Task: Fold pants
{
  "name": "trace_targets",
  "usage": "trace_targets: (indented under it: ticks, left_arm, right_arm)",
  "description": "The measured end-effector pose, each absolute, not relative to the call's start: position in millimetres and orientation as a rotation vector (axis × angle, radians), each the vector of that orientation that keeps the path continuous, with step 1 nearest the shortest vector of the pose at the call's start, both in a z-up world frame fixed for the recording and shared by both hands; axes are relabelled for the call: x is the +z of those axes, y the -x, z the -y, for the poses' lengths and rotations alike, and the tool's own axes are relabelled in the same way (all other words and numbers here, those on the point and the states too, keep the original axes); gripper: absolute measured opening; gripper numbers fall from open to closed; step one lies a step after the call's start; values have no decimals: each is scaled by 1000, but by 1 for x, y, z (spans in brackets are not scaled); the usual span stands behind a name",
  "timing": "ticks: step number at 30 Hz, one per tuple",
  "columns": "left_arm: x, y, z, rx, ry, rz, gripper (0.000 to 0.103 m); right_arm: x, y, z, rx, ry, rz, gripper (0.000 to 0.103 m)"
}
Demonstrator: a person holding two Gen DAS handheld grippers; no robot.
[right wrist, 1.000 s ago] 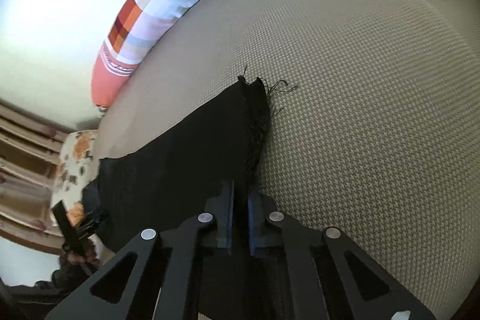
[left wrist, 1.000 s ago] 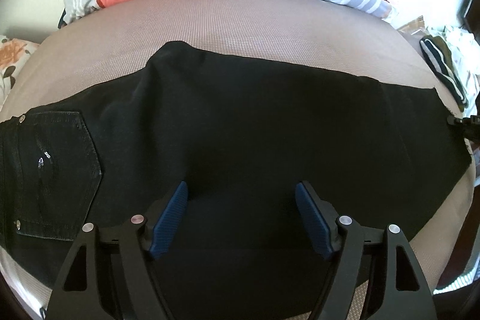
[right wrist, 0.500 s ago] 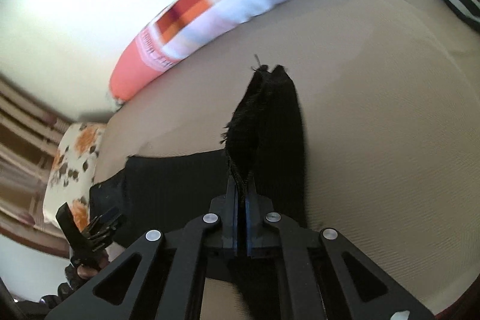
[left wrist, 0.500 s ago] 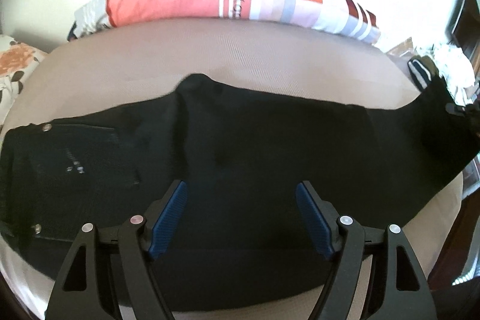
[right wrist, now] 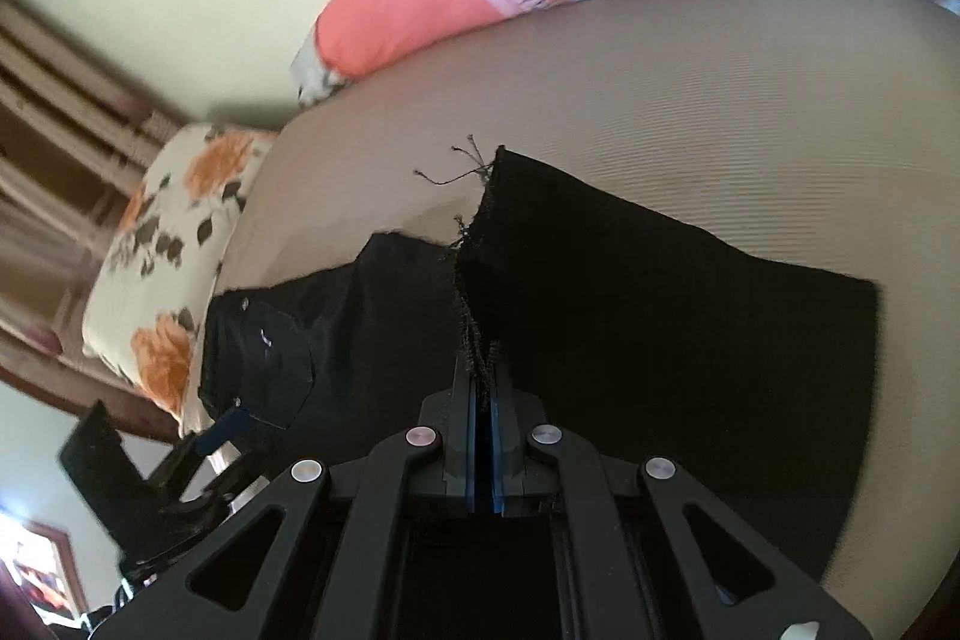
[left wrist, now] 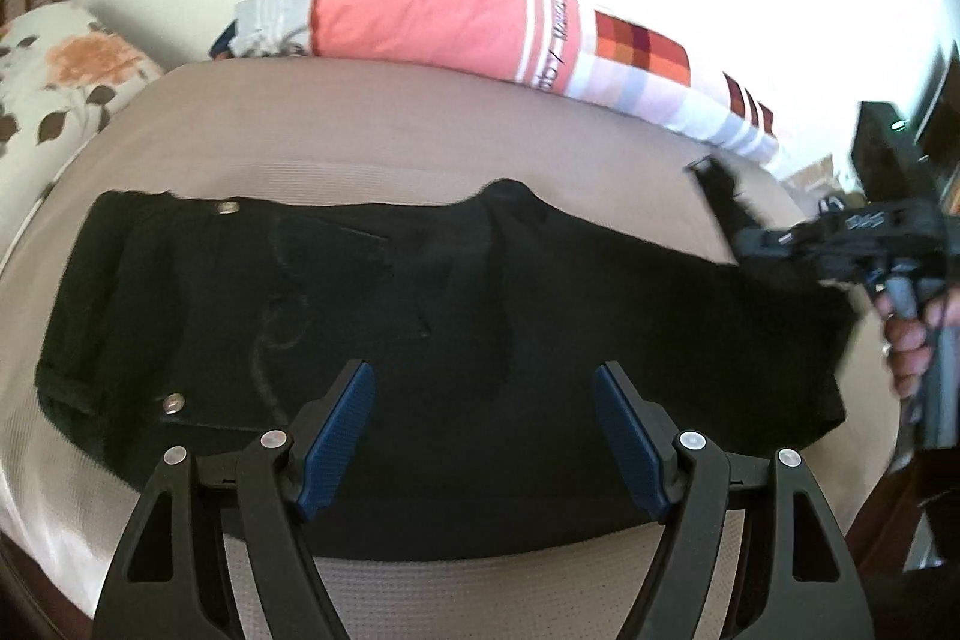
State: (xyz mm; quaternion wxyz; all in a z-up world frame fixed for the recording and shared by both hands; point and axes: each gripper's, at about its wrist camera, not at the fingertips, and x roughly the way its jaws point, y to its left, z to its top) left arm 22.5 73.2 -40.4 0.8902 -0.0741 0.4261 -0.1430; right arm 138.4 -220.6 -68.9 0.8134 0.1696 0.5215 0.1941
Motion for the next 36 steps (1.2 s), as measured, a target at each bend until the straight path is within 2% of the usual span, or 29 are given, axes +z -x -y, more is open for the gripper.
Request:
trace_targets:
  ticks: [10, 14, 19, 21, 25, 29, 34, 36]
  left_arm:
    - [-42, -18, -94, -319, 222, -888, 76]
    - [-42, -25, -92, -358, 261, -909, 76]
    - [-47, -35, -88, -470, 368, -973, 76]
    - [-53, -42, -87, -514, 434, -1022, 76]
    - [-66, -58, -76, -581, 522, -1126, 74]
    - [-75, -71, -58, -613, 546, -1193, 63]
    - [-90, -81, -42, -595, 523, -1267, 59]
    - [-96, -81, -37, -601, 526, -1289, 50]
  right_arm:
    - [-113, -147, 125, 483, -185, -1203, 6]
    - [-122, -149, 119, 510, -225, -1240, 24]
    - [-95, -129, 147, 493, -301, -1147, 25]
    - [-86, -120, 161, 466, -296, -1122, 33]
    - [-77, -92, 197, 390, -315, -1093, 39]
    - [-80, -69, 224, 331, -349, -1087, 39]
    - [-91, -55, 247, 299, -423, -1084, 39]
    - [-95, -53, 251, 290, -451, -1084, 39]
